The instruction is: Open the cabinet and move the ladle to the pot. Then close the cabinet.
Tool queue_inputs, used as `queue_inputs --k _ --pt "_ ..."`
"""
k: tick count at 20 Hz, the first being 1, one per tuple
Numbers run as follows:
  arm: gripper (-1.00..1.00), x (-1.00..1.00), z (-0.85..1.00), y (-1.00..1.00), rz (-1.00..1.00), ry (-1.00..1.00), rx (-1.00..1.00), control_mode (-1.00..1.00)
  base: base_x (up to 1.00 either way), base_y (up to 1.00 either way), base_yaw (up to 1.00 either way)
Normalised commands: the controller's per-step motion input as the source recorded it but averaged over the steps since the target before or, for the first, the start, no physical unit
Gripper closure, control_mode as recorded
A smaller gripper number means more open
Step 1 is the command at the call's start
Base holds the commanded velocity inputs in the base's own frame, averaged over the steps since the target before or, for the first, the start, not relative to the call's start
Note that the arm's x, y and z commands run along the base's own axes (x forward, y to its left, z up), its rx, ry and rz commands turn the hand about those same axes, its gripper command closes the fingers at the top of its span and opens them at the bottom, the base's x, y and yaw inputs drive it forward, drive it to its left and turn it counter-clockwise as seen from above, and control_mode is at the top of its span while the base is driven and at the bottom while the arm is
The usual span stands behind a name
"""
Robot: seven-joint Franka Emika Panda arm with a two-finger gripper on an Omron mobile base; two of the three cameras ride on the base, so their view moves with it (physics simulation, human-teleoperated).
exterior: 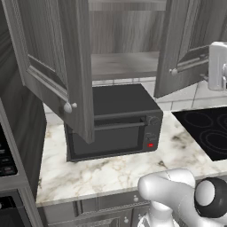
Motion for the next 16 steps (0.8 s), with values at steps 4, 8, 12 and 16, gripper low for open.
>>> queue_inputs --k 4,8,12,16 --pt "-1.0 0.63 -0.13 0.15 -0.14 0.0 0.0 -1.0 0.0 0.0 0.0" --pt "-1.0 0.59 0.0 0.24 -0.11 0.0 0.0 -1.0 0.0 0.0 0.0" --pt "-1.0 0.52 0.0 0.29 -0.09 0.0 0.0 -1.0 0.0 0.0 0.0" --pt "-1.0 0.41 0.0 0.18 -0.07 0.0 0.0 -1.0 0.0 0.0 0.0"
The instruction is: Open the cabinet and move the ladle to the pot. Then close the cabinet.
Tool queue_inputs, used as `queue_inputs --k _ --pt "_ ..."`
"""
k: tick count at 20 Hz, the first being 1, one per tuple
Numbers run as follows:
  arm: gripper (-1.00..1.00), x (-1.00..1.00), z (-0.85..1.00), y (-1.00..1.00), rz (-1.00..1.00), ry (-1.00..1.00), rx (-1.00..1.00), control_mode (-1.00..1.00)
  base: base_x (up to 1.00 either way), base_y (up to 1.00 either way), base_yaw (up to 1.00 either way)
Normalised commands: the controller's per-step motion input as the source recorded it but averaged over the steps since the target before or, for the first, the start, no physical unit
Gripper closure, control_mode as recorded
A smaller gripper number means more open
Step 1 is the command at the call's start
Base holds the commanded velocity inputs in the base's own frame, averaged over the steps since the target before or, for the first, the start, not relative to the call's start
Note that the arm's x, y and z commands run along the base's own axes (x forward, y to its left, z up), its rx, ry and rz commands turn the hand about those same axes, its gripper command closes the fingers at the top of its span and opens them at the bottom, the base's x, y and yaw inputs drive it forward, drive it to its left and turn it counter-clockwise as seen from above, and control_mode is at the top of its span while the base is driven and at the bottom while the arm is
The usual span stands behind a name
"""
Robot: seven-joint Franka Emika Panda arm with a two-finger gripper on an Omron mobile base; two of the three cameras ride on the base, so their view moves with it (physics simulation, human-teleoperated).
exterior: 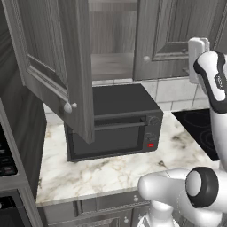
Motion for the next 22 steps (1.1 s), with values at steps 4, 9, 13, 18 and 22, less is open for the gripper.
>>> queue_inputs --k 4,9,13,18,22 --pt "-1.0 0.46 -0.05 0.19 -0.08 0.0 0.0 -1.0 0.0 0.0 0.0" --pt "-1.0 0.46 -0.04 0.12 -0.08 0.0 0.0 -1.0 0.0 0.0 0.0" --pt "-1.0 0.3 -0.01 0.06 -0.08 0.0 0.0 -1.0 0.0 0.0 0.0" --pt "-1.0 -0.3 0.01 0.0 -0.07 0.0 0.0 -1.0 0.0 0.0 0.0" --pt "-1.0 -0.74 0.2 0.0 -0.06 0.0 0.0 -1.0 0.0 0.0 0.0"
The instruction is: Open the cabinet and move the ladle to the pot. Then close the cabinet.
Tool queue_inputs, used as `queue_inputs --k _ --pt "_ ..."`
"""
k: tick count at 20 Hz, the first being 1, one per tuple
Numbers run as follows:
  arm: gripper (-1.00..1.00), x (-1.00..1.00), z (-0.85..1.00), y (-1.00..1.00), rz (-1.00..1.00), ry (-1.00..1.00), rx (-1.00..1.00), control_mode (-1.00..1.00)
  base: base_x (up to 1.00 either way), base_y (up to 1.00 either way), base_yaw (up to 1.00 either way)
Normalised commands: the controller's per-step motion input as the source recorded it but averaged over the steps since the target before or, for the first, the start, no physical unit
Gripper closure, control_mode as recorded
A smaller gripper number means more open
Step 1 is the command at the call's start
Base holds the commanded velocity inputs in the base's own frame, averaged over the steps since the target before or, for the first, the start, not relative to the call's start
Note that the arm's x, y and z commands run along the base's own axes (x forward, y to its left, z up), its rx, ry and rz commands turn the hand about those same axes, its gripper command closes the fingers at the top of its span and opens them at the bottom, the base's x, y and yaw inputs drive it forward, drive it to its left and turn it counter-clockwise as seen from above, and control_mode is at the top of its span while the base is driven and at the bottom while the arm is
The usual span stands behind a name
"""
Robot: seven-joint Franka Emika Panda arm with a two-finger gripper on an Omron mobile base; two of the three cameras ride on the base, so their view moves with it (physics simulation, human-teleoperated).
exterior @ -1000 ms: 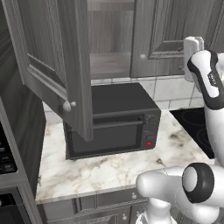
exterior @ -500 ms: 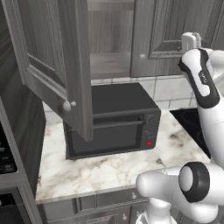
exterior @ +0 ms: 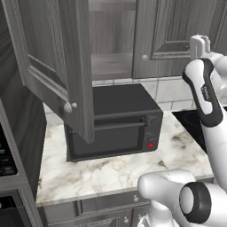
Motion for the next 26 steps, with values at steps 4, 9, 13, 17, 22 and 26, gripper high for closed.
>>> queue_inputs --k 4,9,13,17,22,26 --pt "-1.0 -0.9 0.34 0.0 -0.04 0.0 0.0 -1.0 0.0 0.0 0.0" --pt "-1.0 -1.0 0.35 0.02 -0.05 0.09 -0.01 -1.0 0.0 0.0 0.0" --pt "-1.0 -0.99 0.14 0.22 -0.03 0.18 -0.06 -1.0 0.0 0.0 0.0" --pt "-1.0 -0.85 0.0 0.5 0.0 0.11 -0.07 -1.0 0.0 0.0 0.0" --pt "-1.0 -0.81 0.0 0.53 0.0 0.04 -0.06 -1.0 0.0 0.0 0.0" --pt "-1.0 -0.52 0.0 0.61 0.0 0.04 -0.07 -1.0 0.0 0.0 0.0"
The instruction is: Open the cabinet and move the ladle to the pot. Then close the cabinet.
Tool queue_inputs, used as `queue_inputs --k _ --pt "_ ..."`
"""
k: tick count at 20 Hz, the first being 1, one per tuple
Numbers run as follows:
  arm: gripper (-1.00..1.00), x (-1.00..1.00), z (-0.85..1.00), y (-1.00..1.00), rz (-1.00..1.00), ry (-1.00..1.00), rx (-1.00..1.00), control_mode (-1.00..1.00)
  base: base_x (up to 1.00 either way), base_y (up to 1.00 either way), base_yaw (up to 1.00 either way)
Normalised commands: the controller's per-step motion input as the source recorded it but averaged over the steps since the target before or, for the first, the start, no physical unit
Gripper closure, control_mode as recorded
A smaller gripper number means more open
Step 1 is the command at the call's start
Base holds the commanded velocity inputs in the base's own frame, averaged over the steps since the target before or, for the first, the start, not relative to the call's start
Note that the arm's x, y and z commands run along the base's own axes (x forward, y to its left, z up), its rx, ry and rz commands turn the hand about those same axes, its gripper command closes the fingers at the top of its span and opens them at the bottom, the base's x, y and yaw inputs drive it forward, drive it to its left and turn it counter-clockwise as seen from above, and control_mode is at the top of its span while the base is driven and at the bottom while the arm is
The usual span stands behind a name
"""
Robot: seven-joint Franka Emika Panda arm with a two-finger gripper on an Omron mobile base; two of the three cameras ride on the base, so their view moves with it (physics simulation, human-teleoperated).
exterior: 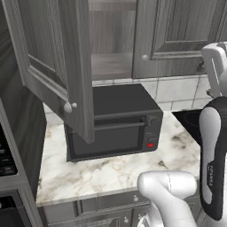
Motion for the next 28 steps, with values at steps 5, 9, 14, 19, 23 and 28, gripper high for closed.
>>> queue_inputs --k 5,9,14,19,23,28 --pt "-1.0 -0.25 0.0 0.7 0.0 0.01 -0.09 -1.0 0.0 0.0 0.0" --pt "-1.0 -0.15 0.0 0.65 0.0 0.0 -0.07 -1.0 0.0 0.0 0.0" --pt "-1.0 -0.08 -0.01 0.54 0.0 0.0 -0.03 -1.0 0.0 0.0 0.0" --pt "-1.0 -0.17 -0.02 0.46 0.0 0.0 0.0 -1.0 0.0 0.0 0.0" --pt "-1.0 -0.33 0.0 0.31 0.0 -0.01 0.0 -1.0 0.0 0.0 0.0" --pt "-1.0 -0.3 -0.01 0.4 0.0 -0.01 -0.01 -1.0 0.0 0.0 0.0"
